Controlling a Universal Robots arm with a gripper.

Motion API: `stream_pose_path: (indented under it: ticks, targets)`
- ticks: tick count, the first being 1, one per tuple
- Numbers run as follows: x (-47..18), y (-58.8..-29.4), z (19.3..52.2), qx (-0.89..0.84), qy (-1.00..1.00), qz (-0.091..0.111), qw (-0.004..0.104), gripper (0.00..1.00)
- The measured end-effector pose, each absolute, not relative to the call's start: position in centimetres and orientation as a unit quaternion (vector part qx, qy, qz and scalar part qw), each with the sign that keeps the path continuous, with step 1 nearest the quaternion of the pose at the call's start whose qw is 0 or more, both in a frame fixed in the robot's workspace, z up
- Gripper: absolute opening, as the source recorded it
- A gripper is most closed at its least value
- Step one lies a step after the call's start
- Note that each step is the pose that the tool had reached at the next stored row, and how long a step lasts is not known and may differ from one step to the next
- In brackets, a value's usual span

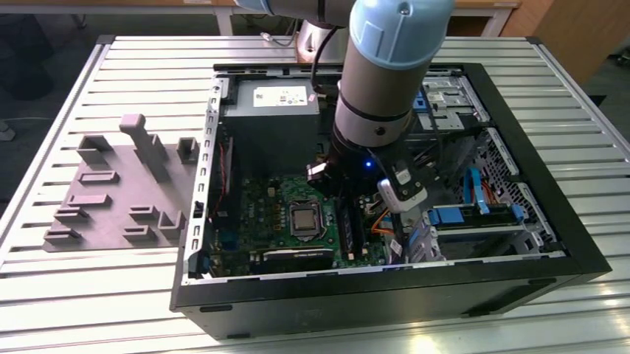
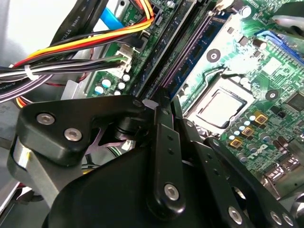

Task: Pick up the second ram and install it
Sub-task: 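Insert the second ram into the second slot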

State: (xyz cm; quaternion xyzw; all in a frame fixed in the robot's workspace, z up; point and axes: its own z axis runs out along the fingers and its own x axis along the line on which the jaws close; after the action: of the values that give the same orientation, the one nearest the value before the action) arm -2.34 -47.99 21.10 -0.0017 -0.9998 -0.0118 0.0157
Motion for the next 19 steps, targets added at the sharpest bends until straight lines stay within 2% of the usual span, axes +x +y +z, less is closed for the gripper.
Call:
stream_pose_path:
  ticks: [19]
  targets:
    - [-2.33, -47.99, 21.16, -0.002, -1.000, -0.006, 0.018, 0.14]
